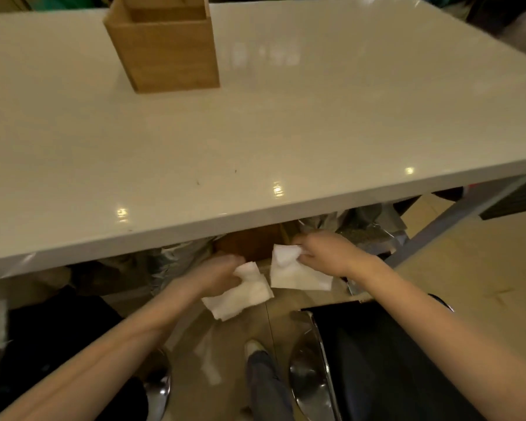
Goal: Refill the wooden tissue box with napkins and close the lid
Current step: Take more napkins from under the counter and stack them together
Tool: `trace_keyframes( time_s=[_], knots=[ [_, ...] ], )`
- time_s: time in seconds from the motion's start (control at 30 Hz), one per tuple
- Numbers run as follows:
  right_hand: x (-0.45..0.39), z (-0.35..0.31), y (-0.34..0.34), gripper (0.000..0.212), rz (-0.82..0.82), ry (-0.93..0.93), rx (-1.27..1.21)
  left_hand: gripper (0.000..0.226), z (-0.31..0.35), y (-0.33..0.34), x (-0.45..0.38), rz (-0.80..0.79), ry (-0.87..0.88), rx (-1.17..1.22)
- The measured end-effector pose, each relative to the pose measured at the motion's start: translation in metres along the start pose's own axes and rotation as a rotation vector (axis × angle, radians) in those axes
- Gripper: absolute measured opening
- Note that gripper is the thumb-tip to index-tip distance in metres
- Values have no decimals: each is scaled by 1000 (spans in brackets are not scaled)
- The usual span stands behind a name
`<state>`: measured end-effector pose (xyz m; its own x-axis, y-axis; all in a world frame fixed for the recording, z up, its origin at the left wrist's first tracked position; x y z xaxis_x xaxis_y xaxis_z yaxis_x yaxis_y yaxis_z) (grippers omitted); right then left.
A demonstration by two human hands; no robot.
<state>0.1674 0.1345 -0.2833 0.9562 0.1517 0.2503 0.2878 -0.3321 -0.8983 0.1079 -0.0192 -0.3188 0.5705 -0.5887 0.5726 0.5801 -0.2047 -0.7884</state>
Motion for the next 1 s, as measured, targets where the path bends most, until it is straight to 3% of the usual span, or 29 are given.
trace_keyframes(
  time_s=[0.2, 0.33, 0.5, 0.6, 0.73, 1.0],
  knots=[
    [54, -52, -61, 15, -143, -28, -158, 19, 17, -37, 71, -251, 197, 67],
    [74, -84, -107, 13, -150, -49, -250, 20, 31, -80, 125, -402, 303, 166],
    [66, -105, -172, 27, -35, -122, -339, 22, 25, -157, 166, -345, 347, 319],
    [39, -102, -199, 34, -5, -165, -337, 24, 7, -196, 156, -285, 284, 317],
    [-8, -92, -215, 40, -40, -160, -268, 27, -14, -228, 121, -202, 148, 307],
    [-75, -73, -221, 34, -111, -161, -146, 23, -33, -255, 68, -142, 6, 283]
  ],
)
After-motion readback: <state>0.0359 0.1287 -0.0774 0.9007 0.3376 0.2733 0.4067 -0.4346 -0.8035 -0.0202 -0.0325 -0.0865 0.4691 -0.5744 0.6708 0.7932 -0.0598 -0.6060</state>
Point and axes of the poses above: each hand's wrist, its own x-axis away from the middle knuckle, its own y-axis out of the palm, z = x × y, the point moved 6 cm from there along -x, towards the middle knuckle, and after that the axes turned 5 degrees about -y, right-handed, at the moved point
